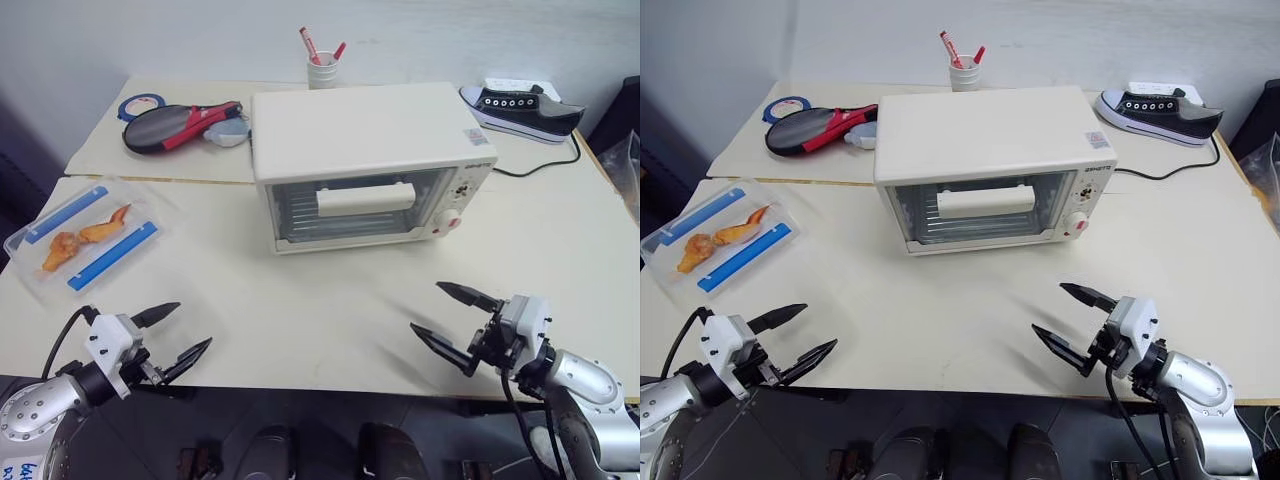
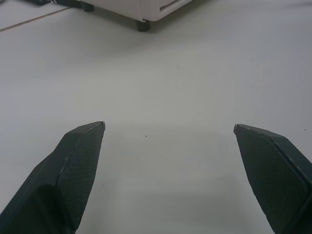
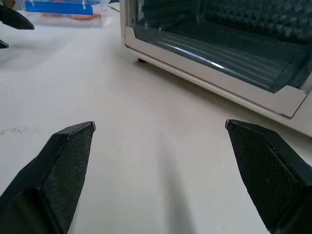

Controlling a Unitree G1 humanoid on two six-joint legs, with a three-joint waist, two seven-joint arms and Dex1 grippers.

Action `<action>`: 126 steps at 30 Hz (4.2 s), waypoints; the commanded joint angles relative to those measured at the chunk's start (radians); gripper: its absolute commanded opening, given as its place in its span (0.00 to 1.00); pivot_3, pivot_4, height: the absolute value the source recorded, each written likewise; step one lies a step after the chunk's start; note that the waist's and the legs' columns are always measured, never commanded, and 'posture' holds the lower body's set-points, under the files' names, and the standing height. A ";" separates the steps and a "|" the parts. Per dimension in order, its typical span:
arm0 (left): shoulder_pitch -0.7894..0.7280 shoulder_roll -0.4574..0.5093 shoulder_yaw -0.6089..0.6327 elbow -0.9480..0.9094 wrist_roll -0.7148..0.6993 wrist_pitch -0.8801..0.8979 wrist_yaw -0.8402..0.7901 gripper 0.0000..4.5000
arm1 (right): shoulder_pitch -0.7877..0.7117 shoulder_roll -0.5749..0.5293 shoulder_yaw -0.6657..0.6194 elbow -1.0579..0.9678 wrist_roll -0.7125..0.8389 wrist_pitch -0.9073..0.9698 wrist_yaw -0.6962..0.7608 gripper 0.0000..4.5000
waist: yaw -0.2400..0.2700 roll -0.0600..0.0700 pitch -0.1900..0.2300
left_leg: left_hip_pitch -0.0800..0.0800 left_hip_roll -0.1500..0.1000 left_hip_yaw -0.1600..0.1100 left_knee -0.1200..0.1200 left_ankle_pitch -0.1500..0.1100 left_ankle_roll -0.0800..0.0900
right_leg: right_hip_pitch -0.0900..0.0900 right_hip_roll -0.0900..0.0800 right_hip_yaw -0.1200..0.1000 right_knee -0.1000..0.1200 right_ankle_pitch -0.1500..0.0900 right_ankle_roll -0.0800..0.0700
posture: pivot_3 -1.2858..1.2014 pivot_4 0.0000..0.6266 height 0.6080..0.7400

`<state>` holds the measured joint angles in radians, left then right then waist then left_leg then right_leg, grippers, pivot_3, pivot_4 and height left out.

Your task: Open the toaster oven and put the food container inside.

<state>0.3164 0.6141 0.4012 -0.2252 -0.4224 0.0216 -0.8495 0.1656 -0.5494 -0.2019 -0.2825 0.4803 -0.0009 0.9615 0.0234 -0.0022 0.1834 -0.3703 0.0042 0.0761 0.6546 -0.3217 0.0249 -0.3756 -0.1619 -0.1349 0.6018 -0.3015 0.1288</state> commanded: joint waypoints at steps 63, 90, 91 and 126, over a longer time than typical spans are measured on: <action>-0.588 -0.080 -0.325 0.076 -0.167 0.308 -0.065 0.01 | -0.185 -0.086 0.051 0.090 -0.027 -0.069 0.216 1.00 | -0.017 0.006 0.005 | -0.001 0.011 0.007 0.012 -0.004 -0.005 | -0.001 0.014 0.006 0.003 0.001 -0.004 | 0.52 0.24 1.00; 0.042 -0.084 0.311 -0.124 -0.323 0.289 0.092 0.74 | -0.286 -0.048 0.078 -0.009 0.132 0.075 0.130 1.00 | -0.028 0.005 0.005 | 0.002 0.020 0.013 0.011 -0.009 -0.006 | -0.003 0.014 0.014 0.000 0.001 -0.005 | 0.52 0.24 1.00; 0.090 -0.092 0.373 -0.118 -0.339 0.286 0.096 0.80 | -0.308 -0.033 0.096 -0.002 0.133 0.074 0.135 1.00 | -0.027 0.005 0.005 | 0.002 0.020 0.013 0.011 -0.010 -0.006 | -0.003 0.014 0.013 0.000 0.001 -0.005 | 0.52 0.24 1.00; -0.740 0.581 0.279 0.961 -0.309 1.037 0.774 0.99 | -0.347 0.054 0.186 -0.008 0.077 -0.035 0.151 1.00 | -0.051 -0.012 -0.002 | 0.002 0.023 0.035 0.011 -0.016 -0.008 | -0.021 0.019 0.014 0.015 -0.001 -0.009 | 0.52 0.24 1.00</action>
<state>-0.4149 1.1812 0.7134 0.6849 -0.7854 1.0684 -0.0690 -0.1818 -0.4973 -0.0054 -0.2494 0.5496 -0.0224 1.1202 -0.0271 -0.0141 0.1809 -0.3678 0.0274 0.1118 0.6660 -0.3372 0.0165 -0.3974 -0.1432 -0.1212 0.6180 -0.3021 0.1201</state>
